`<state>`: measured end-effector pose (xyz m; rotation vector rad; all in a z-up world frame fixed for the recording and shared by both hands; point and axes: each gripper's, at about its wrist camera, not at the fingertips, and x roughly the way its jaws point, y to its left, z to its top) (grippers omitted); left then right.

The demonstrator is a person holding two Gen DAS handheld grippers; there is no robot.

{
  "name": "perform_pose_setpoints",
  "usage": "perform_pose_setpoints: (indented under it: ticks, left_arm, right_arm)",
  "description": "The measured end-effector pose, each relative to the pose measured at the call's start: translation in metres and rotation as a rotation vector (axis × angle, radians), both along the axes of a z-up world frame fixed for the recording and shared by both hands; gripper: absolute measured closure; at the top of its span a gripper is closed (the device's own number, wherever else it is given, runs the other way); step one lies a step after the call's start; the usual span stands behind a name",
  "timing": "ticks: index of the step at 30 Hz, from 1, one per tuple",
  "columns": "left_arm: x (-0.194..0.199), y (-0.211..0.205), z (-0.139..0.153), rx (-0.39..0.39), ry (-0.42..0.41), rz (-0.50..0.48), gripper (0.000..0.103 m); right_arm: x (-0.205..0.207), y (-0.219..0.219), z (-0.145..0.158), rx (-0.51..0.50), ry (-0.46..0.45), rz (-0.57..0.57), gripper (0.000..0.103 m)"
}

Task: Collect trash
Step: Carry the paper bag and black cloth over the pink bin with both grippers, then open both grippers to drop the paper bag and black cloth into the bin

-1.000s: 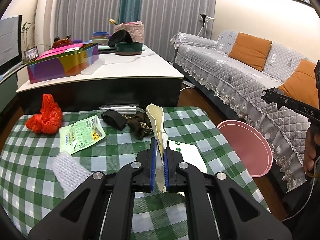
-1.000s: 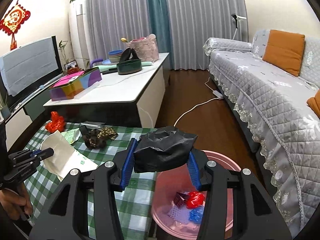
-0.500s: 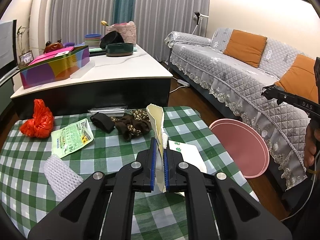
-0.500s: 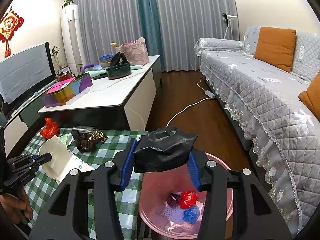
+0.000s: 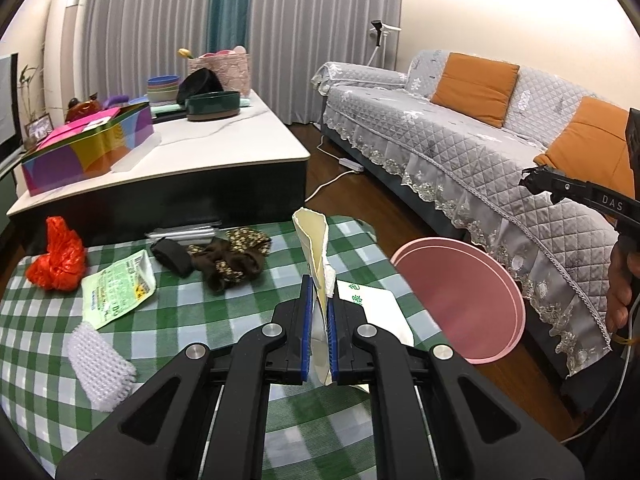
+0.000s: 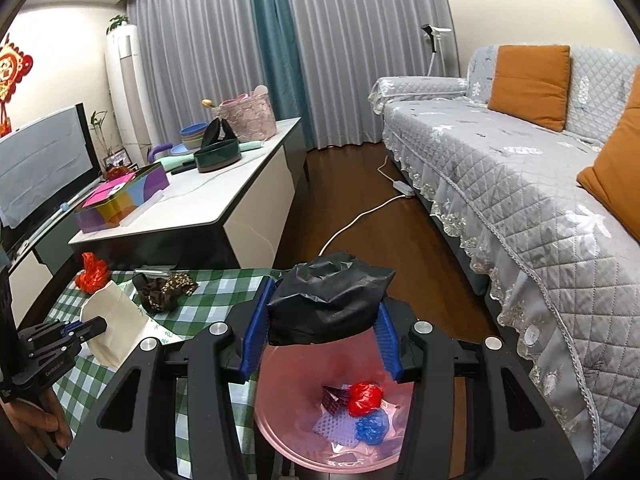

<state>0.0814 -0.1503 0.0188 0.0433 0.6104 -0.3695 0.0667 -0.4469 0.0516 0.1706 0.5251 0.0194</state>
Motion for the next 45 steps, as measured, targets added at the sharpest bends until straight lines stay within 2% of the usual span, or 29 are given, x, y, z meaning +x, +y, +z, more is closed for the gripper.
perform_pose_setpoints:
  ticks: [13, 29, 39, 45]
  left_arm:
    - [0.011, -0.040, 0.009, -0.005, 0.001, -0.056, 0.096]
    - [0.038, -0.092, 0.004, 0.002, 0.018, -0.121, 0.096]
    - [0.063, -0.137, -0.020, 0.059, 0.047, -0.189, 0.096]
    - [0.075, -0.151, -0.028, 0.068, 0.059, -0.211, 0.096]
  right_arm:
    - [0.000, -0.031, -0.007, 0.045, 0.011, -0.051, 0.055]
    - [0.024, -0.025, -0.017, 0.001, 0.044, -0.038, 0.055]
    - [0.037, -0.030, -0.026, -0.001, 0.069, -0.047, 0.055]
    - [0.043, -0.033, -0.031, 0.004, 0.080, -0.055, 0.055]
